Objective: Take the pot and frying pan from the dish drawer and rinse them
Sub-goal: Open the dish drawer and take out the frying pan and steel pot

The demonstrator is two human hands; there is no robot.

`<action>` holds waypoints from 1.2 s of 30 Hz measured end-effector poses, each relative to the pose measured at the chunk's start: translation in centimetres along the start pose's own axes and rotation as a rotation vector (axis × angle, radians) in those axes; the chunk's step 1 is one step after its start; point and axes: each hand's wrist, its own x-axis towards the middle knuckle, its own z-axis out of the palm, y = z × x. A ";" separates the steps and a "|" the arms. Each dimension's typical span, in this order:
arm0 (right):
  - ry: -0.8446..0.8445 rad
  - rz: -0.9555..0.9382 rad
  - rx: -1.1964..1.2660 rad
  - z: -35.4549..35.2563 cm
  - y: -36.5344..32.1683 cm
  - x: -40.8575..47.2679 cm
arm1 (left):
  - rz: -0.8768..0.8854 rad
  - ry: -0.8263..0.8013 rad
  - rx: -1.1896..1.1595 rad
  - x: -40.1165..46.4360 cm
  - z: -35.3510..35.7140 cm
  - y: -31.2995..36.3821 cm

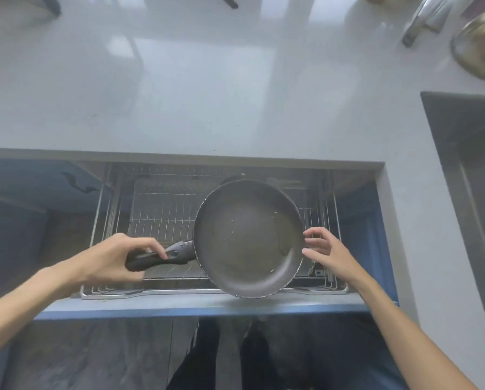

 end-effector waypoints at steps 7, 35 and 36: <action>-0.068 -0.105 -0.049 -1.1 -6.4 -6.5 | -0.017 -0.010 0.002 -7.2 -5.0 3.4; 0.066 -0.364 -0.218 9.2 -29.9 23.3 | -0.319 0.752 0.197 3.9 -27.6 -12.4; 0.060 -0.364 -0.220 9.1 -29.9 23.4 | -0.313 0.754 0.196 4.2 -27.8 -12.5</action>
